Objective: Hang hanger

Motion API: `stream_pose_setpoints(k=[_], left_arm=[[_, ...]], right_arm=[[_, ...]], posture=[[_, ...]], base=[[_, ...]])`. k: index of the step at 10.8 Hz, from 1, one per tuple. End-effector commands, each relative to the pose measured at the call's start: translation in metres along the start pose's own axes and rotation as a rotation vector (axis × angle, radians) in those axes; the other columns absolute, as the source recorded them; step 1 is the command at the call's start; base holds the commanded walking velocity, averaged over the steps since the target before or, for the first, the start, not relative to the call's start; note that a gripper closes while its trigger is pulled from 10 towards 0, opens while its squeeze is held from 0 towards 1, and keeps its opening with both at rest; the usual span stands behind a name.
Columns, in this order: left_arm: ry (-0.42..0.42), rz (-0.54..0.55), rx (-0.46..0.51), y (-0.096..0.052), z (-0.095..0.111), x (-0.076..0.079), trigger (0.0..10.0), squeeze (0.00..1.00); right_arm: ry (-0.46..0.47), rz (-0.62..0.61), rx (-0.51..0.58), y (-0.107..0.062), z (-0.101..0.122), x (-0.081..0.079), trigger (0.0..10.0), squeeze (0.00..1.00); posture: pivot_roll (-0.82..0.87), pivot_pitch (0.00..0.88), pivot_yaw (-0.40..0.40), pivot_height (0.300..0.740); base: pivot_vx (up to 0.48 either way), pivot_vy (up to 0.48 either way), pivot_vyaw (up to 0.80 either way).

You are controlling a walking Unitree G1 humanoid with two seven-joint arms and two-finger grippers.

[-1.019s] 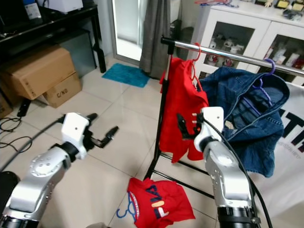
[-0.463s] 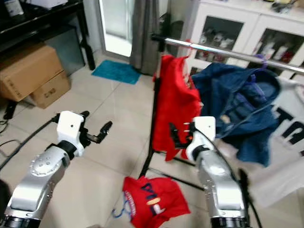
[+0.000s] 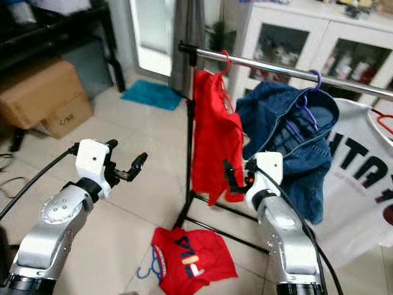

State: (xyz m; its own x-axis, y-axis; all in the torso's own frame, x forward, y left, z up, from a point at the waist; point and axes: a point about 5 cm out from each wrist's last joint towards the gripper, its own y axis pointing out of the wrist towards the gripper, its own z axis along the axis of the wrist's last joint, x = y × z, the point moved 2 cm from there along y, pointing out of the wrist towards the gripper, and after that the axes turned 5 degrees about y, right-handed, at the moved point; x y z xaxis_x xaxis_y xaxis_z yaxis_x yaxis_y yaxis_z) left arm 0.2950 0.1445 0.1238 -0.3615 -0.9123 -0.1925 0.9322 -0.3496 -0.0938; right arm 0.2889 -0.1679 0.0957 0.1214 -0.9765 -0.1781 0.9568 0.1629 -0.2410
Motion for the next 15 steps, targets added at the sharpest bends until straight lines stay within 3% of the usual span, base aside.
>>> stream_pose_setpoints(k=[1, 8, 11, 15], left_arm=[[-0.008, 0.005, -0.007, -0.001, -0.001, -0.002, 10.0, 0.0], [-0.02, -0.004, -0.016, -0.003, -0.002, -0.001, 10.0, 0.0], [-0.017, -0.016, -0.021, -0.003, -0.003, 0.001, 10.0, 0.0], [0.003, -0.081, -0.033, -0.004, -0.006, 0.01, 10.0, 0.0]], right_arm=[[-0.019, 0.002, 0.032, 0.001, 0.008, -0.001, 10.0, 1.0], [-0.05, 0.013, 0.026, 0.004, 0.009, -0.003, 10.0, 1.0], [-0.089, 0.018, 0.026, 0.004, 0.009, -0.005, 10.0, 1.0], [-0.078, -0.001, 0.039, 0.007, 0.014, 0.001, 10.0, 1.0]], posture=[[-0.01, 0.0, -0.025, 0.74], [-0.01, 0.002, -0.034, 0.74], [-0.01, 0.011, -0.031, 0.74], [-0.01, 0.011, -0.031, 0.74]], base=[[0.292, 0.0, 0.0], [0.331, 0.0, 0.0], [0.324, 0.0, 0.53], [0.0, 0.0, 0.0]])
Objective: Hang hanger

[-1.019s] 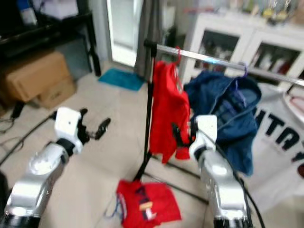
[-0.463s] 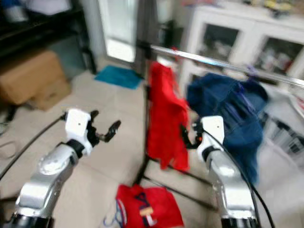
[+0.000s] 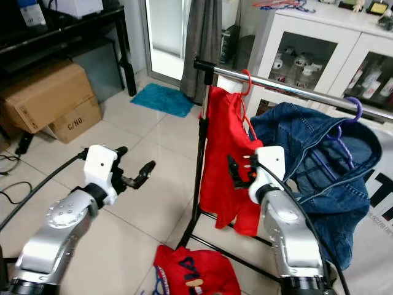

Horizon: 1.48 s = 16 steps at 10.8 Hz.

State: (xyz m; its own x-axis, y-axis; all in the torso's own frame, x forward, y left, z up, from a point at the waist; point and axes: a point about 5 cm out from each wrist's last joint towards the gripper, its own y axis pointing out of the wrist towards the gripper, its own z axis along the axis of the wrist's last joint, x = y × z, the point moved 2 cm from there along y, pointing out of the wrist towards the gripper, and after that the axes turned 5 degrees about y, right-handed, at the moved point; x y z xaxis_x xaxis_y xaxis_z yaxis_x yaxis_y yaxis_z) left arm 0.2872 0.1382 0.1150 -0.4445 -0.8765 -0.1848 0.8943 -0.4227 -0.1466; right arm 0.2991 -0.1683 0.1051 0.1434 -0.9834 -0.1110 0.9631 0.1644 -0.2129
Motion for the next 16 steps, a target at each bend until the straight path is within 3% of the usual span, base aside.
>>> stream_pose_setpoints(k=[1, 4, 6, 7, 9, 12, 13, 15, 16], left_arm=[[0.01, -0.035, -0.007, -0.001, 0.0, 0.004, 10.0, 0.0], [0.038, -0.161, -0.026, -0.003, -0.003, 0.014, 10.0, 0.0], [0.071, -0.266, -0.032, -0.007, -0.001, 0.022, 10.0, 0.0], [0.077, -0.295, -0.035, -0.009, 0.0, 0.024, 10.0, 0.0], [0.07, -0.302, -0.038, -0.009, 0.0, 0.025, 10.0, 0.0], [0.074, -0.338, -0.033, -0.007, 0.002, 0.027, 10.0, 0.0], [0.078, -0.354, -0.034, -0.007, 0.002, 0.029, 10.0, 0.0], [0.081, -0.369, -0.036, -0.009, 0.002, 0.031, 10.0, 0.0], [0.08, -0.372, -0.036, -0.01, 0.002, 0.033, 10.0, 0.0]], right_arm=[[-0.01, -0.003, 0.025, 0.004, 0.008, 0.002, 10.0, 1.0], [-0.031, -0.047, -0.017, 0.034, 0.022, 0.008, 10.0, 1.0], [-0.025, -0.059, 0.072, 0.05, 0.059, 0.01, 10.0, 1.0], [-0.041, -0.021, 0.087, 0.05, 0.073, 0.009, 10.0, 1.0], [-0.009, -0.019, 0.106, 0.05, 0.084, 0.014, 10.0, 1.0], [0.011, -0.047, 0.095, 0.078, 0.092, 0.005, 10.0, 1.0], [0.006, -0.069, 0.064, 0.089, 0.095, 0.004, 10.0, 0.0], [-0.025, -0.085, 0.022, 0.102, 0.097, 0.004, 10.0, 0.0], [0.021, -0.108, 0.034, 0.104, 0.1, 0.009, 8.2, 0.0]], posture=[[-0.01, 0.014, -0.027, 0.74], [-0.01, 0.022, -0.015, 0.74], [0.0, 0.031, -0.023, 0.74], [0.01, 0.032, -0.028, 0.74], [0.0, 0.032, -0.026, 0.74], [0.0, 0.034, -0.012, 0.74], [-0.01, 0.036, -0.012, 0.74], [-0.01, 0.036, -0.021, 0.74], [0.0, 0.036, -0.027, 0.74]], base=[[0.0, 0.0, 0.0], [0.0, 0.0, 0.0], [0.0, 0.0, 0.0], [0.0, 0.0, 0.0], [0.0, 0.0, 0.0], [0.0, 0.0, 0.0], [0.0, 0.0, 0.0], [0.0, 0.0, 0.0], [0.0, 0.0, 0.0]])
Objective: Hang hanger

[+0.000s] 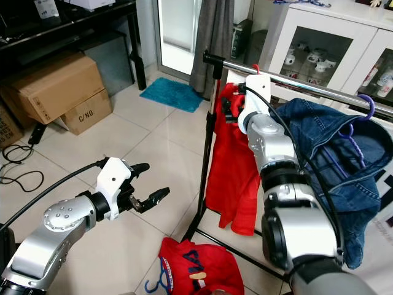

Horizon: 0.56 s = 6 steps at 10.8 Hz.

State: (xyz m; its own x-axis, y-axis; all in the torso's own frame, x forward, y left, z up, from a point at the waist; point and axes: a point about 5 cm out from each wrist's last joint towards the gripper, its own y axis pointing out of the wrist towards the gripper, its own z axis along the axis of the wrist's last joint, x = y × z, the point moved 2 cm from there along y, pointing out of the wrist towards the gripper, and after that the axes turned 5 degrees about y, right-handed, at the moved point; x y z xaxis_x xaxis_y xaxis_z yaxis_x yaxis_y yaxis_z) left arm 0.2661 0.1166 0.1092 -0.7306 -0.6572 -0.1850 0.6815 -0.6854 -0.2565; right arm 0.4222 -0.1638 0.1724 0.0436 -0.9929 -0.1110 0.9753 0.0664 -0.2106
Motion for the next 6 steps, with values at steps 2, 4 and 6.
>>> stream_pose_setpoints(k=[2, 4, 6], left_arm=[[0.003, -0.017, 0.007, -0.001, 0.002, 0.005, 10.0, 0.0], [0.001, -0.018, 0.005, -0.001, 0.002, 0.004, 10.0, 0.0], [0.008, -0.04, -0.002, -0.003, 0.003, 0.004, 10.0, 0.0]], right_arm=[[0.045, -0.048, 0.011, 0.002, 0.005, 0.013, 0.5, 0.0], [0.099, -0.071, 0.002, 0.003, 0.004, 0.02, 0.0, 0.0], [0.076, -0.077, -0.004, 0.006, 0.006, 0.017, 0.0, 0.0]], posture=[[0.0, 0.036, -0.035, 0.74], [0.0, 0.042, -0.032, 0.74], [0.0, 0.065, -0.019, 0.74]], base=[[0.0, 0.0, 0.0], [0.0, 0.0, 0.0], [0.0, 0.0, 0.0]])
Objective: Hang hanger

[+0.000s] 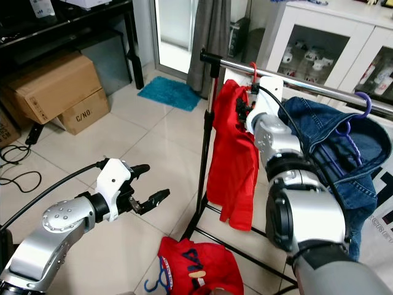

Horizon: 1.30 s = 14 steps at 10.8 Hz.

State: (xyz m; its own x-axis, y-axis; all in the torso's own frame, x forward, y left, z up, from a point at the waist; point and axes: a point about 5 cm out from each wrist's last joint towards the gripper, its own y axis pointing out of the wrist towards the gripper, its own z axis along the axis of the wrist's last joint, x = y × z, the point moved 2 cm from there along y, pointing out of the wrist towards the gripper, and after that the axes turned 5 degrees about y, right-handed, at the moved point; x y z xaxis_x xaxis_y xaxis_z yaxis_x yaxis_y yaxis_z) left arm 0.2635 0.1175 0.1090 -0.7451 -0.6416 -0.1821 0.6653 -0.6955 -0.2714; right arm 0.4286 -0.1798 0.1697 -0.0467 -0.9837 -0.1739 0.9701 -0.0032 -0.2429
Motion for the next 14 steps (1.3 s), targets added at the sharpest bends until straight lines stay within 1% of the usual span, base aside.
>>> stream_pose_setpoints(k=[1, 2, 4, 6, 9, 12, 14], left_arm=[[0.009, -0.037, 0.006, -0.001, 0.004, 0.004, 10.0, 0.0], [0.017, -0.058, 0.004, -0.002, 0.006, 0.005, 10.0, 0.0], [0.018, -0.074, 0.003, -0.003, 0.008, 0.007, 10.0, 0.0], [0.014, -0.085, -0.005, -0.004, 0.007, 0.008, 10.0, 0.0], [0.02, -0.092, -0.023, -0.007, 0.007, 0.006, 10.0, 0.0], [0.024, -0.085, -0.028, -0.009, 0.007, 0.004, 10.0, 0.0], [0.024, -0.083, -0.028, -0.008, 0.007, 0.004, 10.0, 0.0]], right_arm=[[-0.026, -0.015, 0.02, 0.001, 0.008, 0.0, 0.0, 0.0], [-0.077, -0.044, 0.027, 0.001, 0.01, 0.001, 0.0, 0.0], [-0.091, -0.073, 0.04, 0.001, 0.016, 0.005, 0.0, 0.0], [-0.099, -0.093, 0.034, 0.001, 0.014, 0.007, 0.0, 0.0], [-0.088, -0.06, 0.038, 0.002, 0.018, -0.005, 0.0, 0.0], [-0.086, -0.019, 0.058, 0.003, 0.025, -0.01, 0.0, 0.0], [-0.087, -0.003, 0.053, 0.003, 0.024, -0.01, 0.0, 0.0]], posture=[[0.0, 0.08, -0.015, 0.74], [0.01, 0.098, -0.013, 0.74], [0.01, 0.122, -0.012, 0.74], [0.01, 0.137, -0.008, 0.74], [0.02, 0.155, -0.01, 0.74], [0.02, 0.146, -0.014, 0.74], [0.02, 0.138, -0.009, 0.74]], base=[[0.0, 0.0, 0.0], [0.0, 0.0, 0.0], [0.0, 0.0, 0.0], [0.0, 0.0, 0.0], [0.0, 0.0, 0.0], [0.0, 0.0, 0.0], [0.0, 0.0, 0.0]])
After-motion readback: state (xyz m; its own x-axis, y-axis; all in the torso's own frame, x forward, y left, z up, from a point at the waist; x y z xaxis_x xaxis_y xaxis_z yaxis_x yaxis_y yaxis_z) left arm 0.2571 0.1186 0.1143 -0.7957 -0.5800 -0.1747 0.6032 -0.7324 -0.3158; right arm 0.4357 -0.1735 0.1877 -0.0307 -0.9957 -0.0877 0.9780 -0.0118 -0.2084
